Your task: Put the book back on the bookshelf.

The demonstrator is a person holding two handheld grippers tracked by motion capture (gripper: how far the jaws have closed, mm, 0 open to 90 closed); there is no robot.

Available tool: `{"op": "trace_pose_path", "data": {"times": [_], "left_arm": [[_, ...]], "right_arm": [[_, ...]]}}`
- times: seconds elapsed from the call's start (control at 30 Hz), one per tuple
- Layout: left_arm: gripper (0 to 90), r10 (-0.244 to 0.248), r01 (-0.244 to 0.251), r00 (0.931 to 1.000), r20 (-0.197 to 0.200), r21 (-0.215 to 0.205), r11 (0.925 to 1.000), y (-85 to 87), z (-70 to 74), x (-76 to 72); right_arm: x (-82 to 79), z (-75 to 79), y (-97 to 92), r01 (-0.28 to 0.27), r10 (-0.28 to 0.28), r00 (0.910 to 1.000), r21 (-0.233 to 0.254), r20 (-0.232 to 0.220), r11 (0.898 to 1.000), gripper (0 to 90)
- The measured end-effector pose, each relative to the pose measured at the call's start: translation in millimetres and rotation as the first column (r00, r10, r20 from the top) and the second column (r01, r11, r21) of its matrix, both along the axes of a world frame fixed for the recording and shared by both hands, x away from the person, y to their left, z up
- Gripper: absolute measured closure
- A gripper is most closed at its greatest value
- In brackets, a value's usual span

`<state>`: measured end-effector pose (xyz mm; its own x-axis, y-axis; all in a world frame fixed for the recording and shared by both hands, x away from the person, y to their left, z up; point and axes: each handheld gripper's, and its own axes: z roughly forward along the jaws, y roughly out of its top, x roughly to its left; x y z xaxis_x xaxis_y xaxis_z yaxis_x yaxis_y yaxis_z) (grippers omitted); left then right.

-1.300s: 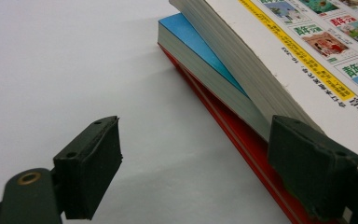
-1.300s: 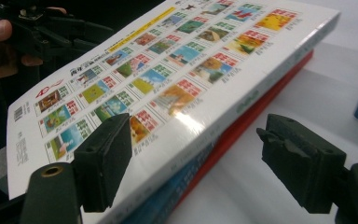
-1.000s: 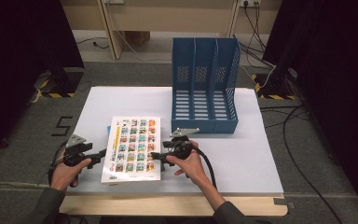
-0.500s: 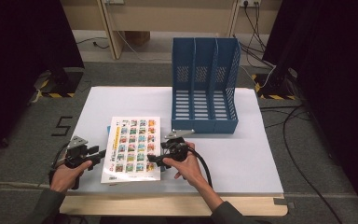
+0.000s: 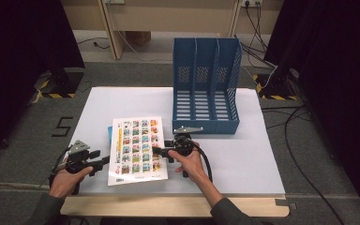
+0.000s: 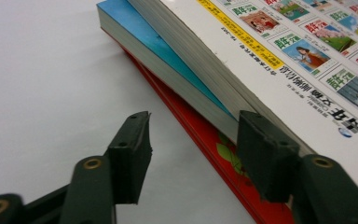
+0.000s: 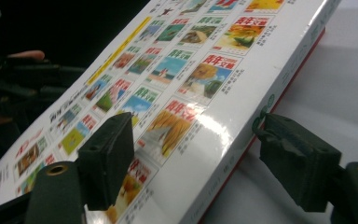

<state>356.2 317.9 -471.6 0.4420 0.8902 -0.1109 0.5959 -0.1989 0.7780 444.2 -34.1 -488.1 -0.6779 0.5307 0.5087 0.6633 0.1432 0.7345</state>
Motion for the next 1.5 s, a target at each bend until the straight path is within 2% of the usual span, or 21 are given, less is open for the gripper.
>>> {"op": "trace_pose_path", "data": {"times": [0.07, 0.13, 0.2, 0.33, 0.43, 0.47, 0.5, 0.53, 0.6, 0.7, 0.77, 0.8, 0.9, 1.03, 1.17, 1.23, 1.4, 1.5], "left_arm": [[35.7, 0.0, 0.0, 1.0, 0.002, 0.005, 1.0, -0.9, -0.2, 0.3], [33.3, 0.006, -0.006, 1.0, 0.003, 0.005, 1.0, -0.3, -0.8, 0.9], [31.5, 0.006, -0.006, 1.0, 0.0, 0.002, 1.0, 0.5, -1.3, 1.3], [32.8, 0.004, -0.004, 1.0, -0.004, -0.002, 1.0, 0.9, -1.4, 1.0], [33.0, 0.0, 0.0, 0.9999, -0.014, -0.015, 0.9999, 1.9, -1.8, 1.3], [33.1, -0.002, 0.002, 0.9998, -0.018, -0.02, 0.9998, 2.3, -1.9, 1.5], [33.1, -0.003, 0.003, 0.9998, -0.02, -0.024, 0.9997, 2.7, -2.1, 1.4], [33.4, -0.006, 0.005, 0.9997, -0.022, -0.029, 0.9996, 2.7, -2.1, 1.2], [33.9, -0.011, 0.011, 0.9998, -0.018, -0.015, 0.9998, 1.8, -1.3, 0.2], [33.9, -0.018, 0.018, 0.9997, -0.014, 0.001, 0.9998, 1.0, -0.6, -0.5], [32.7, -0.015, 0.016, 0.9997, -0.018, 0.013, 0.9998, 0.7, -2.4, 0.6], [31.0, -0.015, 0.016, 0.9997, -0.018, 0.013, 0.9998, 0.7, -2.4, 0.6], [26.7, -0.004, 0.004, 0.9999, -0.014, 0.024, 0.9997, 1.3, -3.2, 1.8], [18.2, 0.009, -0.009, 0.9999, -0.009, 0.027, 0.9996, 2.1, -4.3, 3.8], [17.1, 0.015, -0.015, 0.9998, -0.008, 0.022, 0.9996, 2.6, -4.3, 5.0], [16.2, 0.017, -0.017, 0.9998, -0.013, 0.017, 0.9997, 3.2, -4.9, 5.4], [15.5, 0.02, -0.02, 0.9997, -0.012, 0.015, 0.9997, 3.2, -5.2, 5.8], [15.6, 0.024, -0.024, 0.9997, -0.008, 0.016, 0.9996, 3.1, -5.2, 6.0]], "right_arm": [[5.6, -3.0, -1.3, 0.006, -0.005, 0.9997, 0.025, -0.025, 1.0, 25.9], [10.7, -7.4, -2.1, -0.01, 0.016, 0.9968, 0.071, -0.078, 0.997, 28.8], [11.0, -9.7, 0.0, -0.011, 0.019, 0.9959, 0.088, -0.088, 0.996, 28.9], [6.0, -3.4, 2.3, -0.021, 0.023, 0.999, 0.04, -0.038, 0.999, 30.6], [2.5, -0.9, 2.8, -0.016, 0.017, 0.9997, 0.024, -0.019, 1.0, 30.6], [-1.9, 1.9, 2.2, -0.024, 0.024, 0.9997, 0.013, 0.002, 1.0, 34.2], [-1.9, 1.9, 2.2, -0.024, 0.024, 0.9997, 0.013, 0.002, 1.0, 34.2], [-5.1, 4.3, 1.9, -0.026, 0.025, 0.9994, 0.002, 0.024, 1.0, 34.9], [-13.7, 11.7, 0.5, -0.034, 0.036, 0.9976, -0.041, 0.059, 0.999, 37.3], [-27.0, 18.0, -6.0, -0.042, 0.046, 0.9963, -0.049, 0.072, 0.998, 42.0], [-39.6, 19.1, -13.3, -0.06, 0.062, 0.9964, -0.036, 0.058, 0.998, 43.3], [-39.6, 19.1, -13.3, -0.06, 0.062, 0.9964, -0.036, 0.058, 0.998, 43.3], [-43.8, 12.1, -19.0, -0.065, 0.065, 0.9978, 0.0, 0.015, 0.998, 43.3], [-36.3, 3.3, -21.4, -0.054, 0.056, 0.9974, 0.053, -0.044, 0.997, 43.4], [-27.1, -3.4, -21.6, -0.039, 0.047, 0.9951, 0.098, -0.087, 0.994, 43.4], [-17.4, -7.6, -21.3, -0.01, 0.025, 0.9931, 0.129, -0.115, 0.992, 43.8], [-9.5, -8.8, -17.2, 0.004, 0.014, 0.9918, 0.142, -0.127, 0.99, 44.3], [-5.3, -9.7, -13.2, 0.04, -0.014, 0.9883, 0.164, -0.152, 0.986, 47.4]]}}
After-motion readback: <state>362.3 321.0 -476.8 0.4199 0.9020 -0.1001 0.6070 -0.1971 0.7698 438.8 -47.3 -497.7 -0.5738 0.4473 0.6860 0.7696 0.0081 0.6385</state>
